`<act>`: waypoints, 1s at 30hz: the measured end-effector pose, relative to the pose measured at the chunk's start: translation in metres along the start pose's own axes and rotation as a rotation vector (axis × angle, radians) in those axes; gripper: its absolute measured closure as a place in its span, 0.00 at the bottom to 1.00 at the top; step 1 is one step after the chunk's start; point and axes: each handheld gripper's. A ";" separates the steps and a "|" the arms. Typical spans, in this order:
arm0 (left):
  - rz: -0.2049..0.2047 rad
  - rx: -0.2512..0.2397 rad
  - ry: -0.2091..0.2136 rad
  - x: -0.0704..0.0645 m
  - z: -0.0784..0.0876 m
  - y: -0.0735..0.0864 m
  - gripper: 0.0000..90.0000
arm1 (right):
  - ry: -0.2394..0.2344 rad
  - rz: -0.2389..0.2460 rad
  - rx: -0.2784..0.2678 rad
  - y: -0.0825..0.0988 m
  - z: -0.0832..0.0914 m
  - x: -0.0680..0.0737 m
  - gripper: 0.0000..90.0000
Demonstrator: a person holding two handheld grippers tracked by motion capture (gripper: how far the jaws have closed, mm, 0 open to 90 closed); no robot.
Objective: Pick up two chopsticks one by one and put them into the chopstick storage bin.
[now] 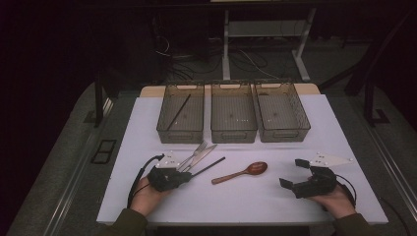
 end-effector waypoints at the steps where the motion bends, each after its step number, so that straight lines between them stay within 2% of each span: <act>1: 0.008 -0.007 0.002 -0.001 0.001 -0.001 0.95 | 0.000 -0.001 0.001 0.000 0.000 0.000 0.00; 14: 0.017 -0.049 0.015 -0.001 0.016 -0.008 0.95 | 0.000 -0.001 0.001 0.000 0.000 0.000 0.00; 23: 0.004 -0.044 0.018 0.002 0.023 -0.012 0.95 | 0.023 0.001 0.002 0.000 0.002 0.003 0.00; 30: 0.015 -0.077 0.036 0.006 0.027 -0.018 0.95 | 0.008 0.000 0.004 0.000 0.000 0.001 0.00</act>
Point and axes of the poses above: each handheld gripper's, and its own axes: z roughly backward along the jaws, y roughly out of its underside, x roughly to its left, and after that the axes turned 7 degrees about x, right-handed
